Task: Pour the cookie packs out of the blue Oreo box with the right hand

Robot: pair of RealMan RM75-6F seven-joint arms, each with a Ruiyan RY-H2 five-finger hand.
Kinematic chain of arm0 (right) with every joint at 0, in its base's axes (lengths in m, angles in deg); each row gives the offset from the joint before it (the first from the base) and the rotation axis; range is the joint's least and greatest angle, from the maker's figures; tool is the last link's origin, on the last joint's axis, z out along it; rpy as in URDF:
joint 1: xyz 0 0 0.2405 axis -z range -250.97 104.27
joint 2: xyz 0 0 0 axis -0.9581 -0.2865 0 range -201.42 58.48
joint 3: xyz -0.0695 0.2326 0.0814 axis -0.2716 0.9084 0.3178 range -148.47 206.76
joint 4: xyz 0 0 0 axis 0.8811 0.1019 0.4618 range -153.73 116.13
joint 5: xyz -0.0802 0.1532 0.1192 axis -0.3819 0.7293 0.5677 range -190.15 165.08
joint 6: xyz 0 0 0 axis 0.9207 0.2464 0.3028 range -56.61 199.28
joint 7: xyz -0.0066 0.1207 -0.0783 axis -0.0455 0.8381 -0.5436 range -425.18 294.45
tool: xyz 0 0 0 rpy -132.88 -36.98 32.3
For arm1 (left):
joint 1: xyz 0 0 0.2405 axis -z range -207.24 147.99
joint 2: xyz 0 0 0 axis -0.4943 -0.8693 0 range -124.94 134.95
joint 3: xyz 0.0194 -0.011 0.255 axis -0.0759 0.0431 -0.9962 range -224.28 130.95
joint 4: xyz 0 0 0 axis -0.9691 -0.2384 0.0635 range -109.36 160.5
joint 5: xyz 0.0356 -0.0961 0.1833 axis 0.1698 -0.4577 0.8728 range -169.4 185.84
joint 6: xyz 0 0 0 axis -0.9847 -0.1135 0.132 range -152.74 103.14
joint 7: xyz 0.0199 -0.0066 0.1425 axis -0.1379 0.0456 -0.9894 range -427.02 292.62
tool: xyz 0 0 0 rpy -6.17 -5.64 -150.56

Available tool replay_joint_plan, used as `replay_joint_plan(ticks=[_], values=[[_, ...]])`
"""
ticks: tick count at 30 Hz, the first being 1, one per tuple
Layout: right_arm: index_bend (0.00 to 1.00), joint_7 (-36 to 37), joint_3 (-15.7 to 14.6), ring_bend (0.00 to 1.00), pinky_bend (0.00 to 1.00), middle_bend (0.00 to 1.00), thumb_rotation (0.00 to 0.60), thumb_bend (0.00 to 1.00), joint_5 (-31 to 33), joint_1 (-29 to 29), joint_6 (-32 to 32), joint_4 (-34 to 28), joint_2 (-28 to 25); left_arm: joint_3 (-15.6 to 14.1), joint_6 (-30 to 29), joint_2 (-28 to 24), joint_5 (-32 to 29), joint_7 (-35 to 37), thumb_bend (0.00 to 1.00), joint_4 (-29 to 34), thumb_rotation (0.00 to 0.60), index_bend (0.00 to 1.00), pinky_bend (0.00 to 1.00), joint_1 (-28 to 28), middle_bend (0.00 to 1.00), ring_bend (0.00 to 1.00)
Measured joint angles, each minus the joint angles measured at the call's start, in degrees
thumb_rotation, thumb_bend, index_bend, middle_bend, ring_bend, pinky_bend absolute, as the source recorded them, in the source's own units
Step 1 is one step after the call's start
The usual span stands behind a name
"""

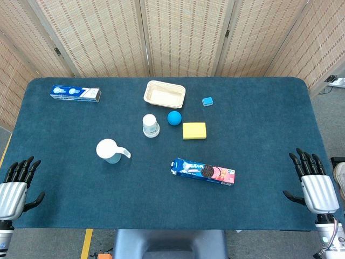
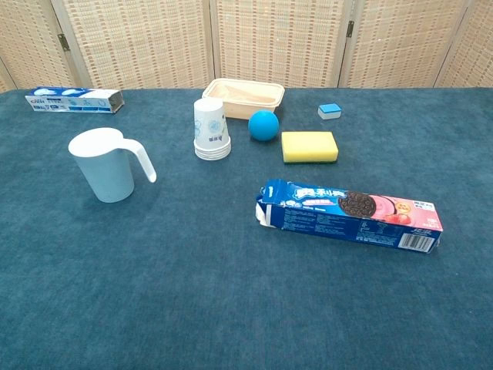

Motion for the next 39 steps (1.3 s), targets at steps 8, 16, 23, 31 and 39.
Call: replay_joint_plan(ticks=[8,16,23,31,39], values=[[0.00,-0.37,-0.37,0.02,0.00,0.00,0.600,0.13,-0.21,-0.01,-0.37,-0.29,-0.14,0.03,0.53,-0.03,-0.25,-0.24,0.32,0.04,0.600,0.03,0.02,0.33,0.03,0.00],[0.08,-0.13,-0.81,0.10,0.06,0.08,0.600,0.13,-1.38,-0.83,-1.66,0.09,0.24,-0.14,1.20,-0.08,0.00,0.35,0.32,-0.21,0.600,0.03,0.03,0.71,0.03,0.00],[0.33,1.57,-1.35,0.27,0.27,0.27,0.600,0.13,-5.57,-2.98,-2.56,4.24,3.67,0.18,2.54,-0.80,-0.92,3.56,0.32,-0.64,0.600,0.03,0.03,1.21,0.03,0.01],[0.35,2.04,-1.03,0.29,0.30,0.28,0.600,0.13,-3.32,-7.95,-12.58,3.12,4.46,-0.14,4.02,-2.03,-0.42,7.98,0.32,-1.06,0.600,0.02,0.04,1.95,0.03,0.02],[0.36,-4.84,0.31,0.30,0.30,0.28,0.600,0.13,4.83,-9.65,-16.03,0.43,7.97,-0.74,4.53,-3.25,1.12,12.11,0.33,-1.84,0.600,0.02,0.05,2.44,0.03,0.02]])
